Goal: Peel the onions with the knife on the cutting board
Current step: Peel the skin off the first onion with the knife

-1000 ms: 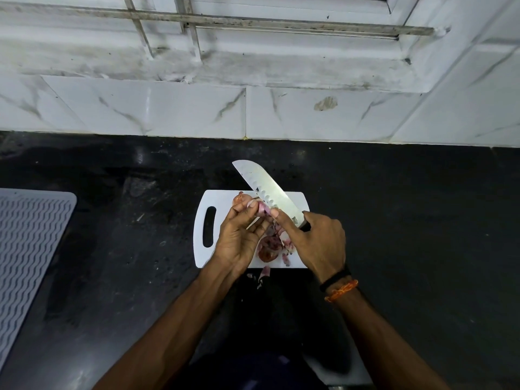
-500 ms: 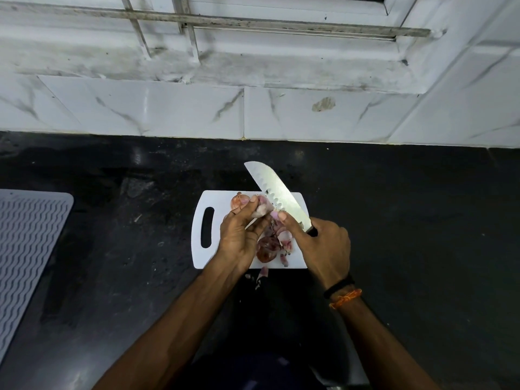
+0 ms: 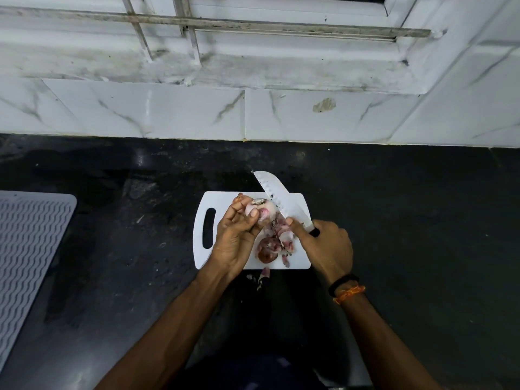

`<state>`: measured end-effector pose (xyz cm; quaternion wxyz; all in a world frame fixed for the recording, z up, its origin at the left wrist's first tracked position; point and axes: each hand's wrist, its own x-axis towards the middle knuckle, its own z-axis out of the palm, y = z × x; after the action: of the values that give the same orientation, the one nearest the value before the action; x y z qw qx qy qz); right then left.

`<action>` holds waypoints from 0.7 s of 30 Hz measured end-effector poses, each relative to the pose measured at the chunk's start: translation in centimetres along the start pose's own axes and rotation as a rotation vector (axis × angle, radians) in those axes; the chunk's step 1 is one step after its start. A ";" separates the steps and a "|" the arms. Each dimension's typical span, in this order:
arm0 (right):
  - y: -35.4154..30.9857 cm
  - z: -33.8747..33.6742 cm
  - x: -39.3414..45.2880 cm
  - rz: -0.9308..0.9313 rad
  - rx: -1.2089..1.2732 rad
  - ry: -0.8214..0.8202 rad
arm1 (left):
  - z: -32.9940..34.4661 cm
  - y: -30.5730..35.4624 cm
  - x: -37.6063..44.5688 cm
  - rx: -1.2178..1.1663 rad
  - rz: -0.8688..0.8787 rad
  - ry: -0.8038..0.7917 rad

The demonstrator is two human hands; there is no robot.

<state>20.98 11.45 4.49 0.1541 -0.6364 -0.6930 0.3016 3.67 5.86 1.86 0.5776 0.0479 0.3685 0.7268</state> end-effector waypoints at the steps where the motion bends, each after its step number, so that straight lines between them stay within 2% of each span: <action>1: 0.0 0.1 0.1 0.001 -0.009 0.006 | -0.1 0.0 0.1 0.012 0.012 -0.015; 10: -1.0 -0.6 -0.3 -0.052 0.018 0.008 | -0.1 0.1 -0.2 0.105 0.042 -0.077; 21: -2.4 0.1 -1.5 -0.075 -0.002 0.077 | -0.5 -0.2 0.2 0.073 0.060 -0.128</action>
<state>19.24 9.93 6.16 0.1913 -0.6213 -0.7102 0.2702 3.48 5.75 1.30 0.5758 0.1264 0.3553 0.7254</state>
